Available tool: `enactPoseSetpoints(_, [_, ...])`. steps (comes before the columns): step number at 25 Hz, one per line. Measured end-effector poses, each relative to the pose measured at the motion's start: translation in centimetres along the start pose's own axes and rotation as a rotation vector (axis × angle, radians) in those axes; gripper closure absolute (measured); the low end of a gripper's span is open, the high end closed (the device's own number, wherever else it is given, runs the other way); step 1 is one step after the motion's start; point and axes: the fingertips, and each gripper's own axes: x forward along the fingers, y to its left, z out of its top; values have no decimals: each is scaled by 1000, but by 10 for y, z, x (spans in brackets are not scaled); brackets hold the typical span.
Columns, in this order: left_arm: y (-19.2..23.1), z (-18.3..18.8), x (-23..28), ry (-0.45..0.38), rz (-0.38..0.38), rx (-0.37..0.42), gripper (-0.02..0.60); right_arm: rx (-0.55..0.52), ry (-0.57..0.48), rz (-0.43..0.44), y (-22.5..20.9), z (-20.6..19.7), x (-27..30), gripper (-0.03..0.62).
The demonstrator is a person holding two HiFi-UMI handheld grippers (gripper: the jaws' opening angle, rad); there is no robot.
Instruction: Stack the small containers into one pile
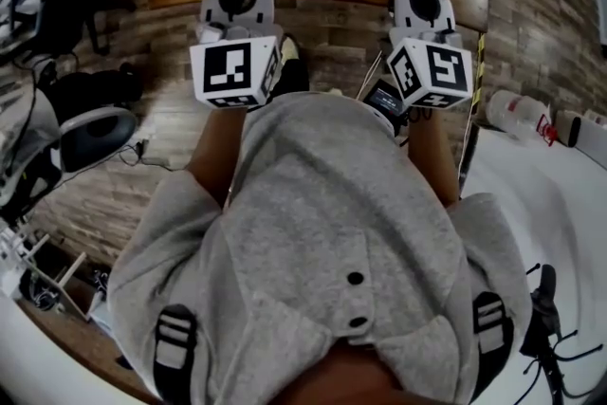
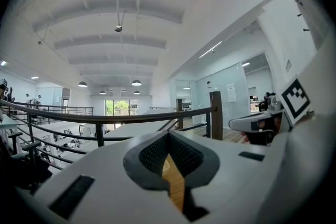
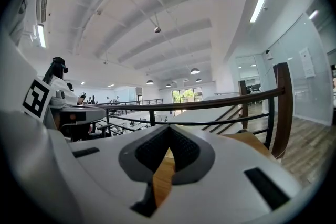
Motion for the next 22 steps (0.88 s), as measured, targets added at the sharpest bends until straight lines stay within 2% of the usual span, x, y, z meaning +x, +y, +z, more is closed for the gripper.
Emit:
enactPoseSetpoints(12, [60, -6, 48, 24, -4, -17, 569, -12, 43, -7, 10, 1, 69, 585])
enactPoseSetpoints(22, [96, -4, 63, 20, -15, -31, 569, -37, 56, 18, 36, 8, 110, 585])
